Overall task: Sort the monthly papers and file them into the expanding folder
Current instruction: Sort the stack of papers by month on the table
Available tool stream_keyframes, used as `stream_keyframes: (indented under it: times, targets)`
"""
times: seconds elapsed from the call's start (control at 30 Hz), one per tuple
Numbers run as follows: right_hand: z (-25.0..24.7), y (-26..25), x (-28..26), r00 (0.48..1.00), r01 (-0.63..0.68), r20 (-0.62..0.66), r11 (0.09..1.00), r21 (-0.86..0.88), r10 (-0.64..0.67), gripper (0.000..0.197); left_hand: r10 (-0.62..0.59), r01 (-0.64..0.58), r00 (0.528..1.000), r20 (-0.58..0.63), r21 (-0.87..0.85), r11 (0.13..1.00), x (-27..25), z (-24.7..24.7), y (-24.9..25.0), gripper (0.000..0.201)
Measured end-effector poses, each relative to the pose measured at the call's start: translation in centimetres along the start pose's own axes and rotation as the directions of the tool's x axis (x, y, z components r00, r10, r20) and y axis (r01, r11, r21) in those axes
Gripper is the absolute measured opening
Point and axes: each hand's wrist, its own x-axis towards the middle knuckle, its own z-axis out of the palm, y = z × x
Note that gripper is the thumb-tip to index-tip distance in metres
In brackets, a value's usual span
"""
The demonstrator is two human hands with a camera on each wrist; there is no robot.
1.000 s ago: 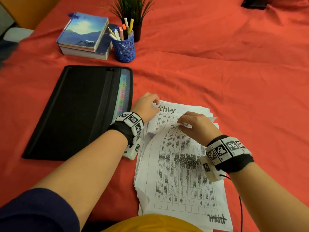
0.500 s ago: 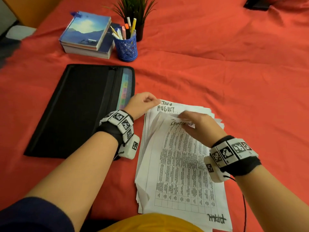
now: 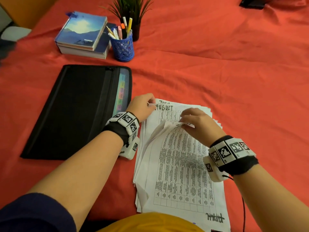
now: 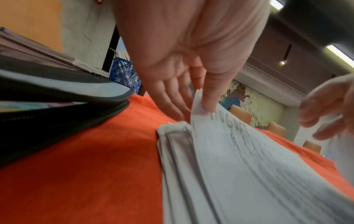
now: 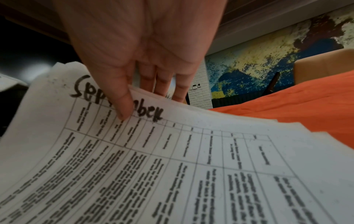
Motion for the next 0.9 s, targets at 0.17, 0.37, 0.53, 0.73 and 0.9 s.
stream_keyframes:
  times: [0.17,0.37,0.53,0.73,0.9]
  targets:
    - [-0.1,0.0,0.6,0.998,0.015,-0.056,0.997,-0.069,-0.019,0.012,-0.049,0.08,0.993,0.111,-0.303,0.95,-0.8,-1.0,-0.1,0.023]
    - [0.8,-0.4,1.4,1.0,-0.01,0.012,1.0,0.015,0.01,0.01,-0.022,0.079,0.991,0.13,-0.456,0.886,-1.5,-1.4,0.7,0.039]
    - [1.2,-0.2,1.4,0.999,0.034,0.013,0.999,-0.029,-0.033,0.014,-0.011,0.056,0.994,0.11,-0.407,0.912,-1.6,-1.2,0.6,0.038]
    - [1.5,-0.1,1.9,0.997,0.032,0.074,0.999,-0.02,-0.03,0.016,-0.01,0.097,0.984,0.18,-0.481,0.871,-1.7,-1.1,0.7,0.034]
    - [1.3,0.1,1.3,0.995,-0.017,0.1,1.0,-0.01,0.018,0.015,-0.058,0.156,0.958,0.279,-0.341,0.927,-2.1,-1.2,-0.7,0.022]
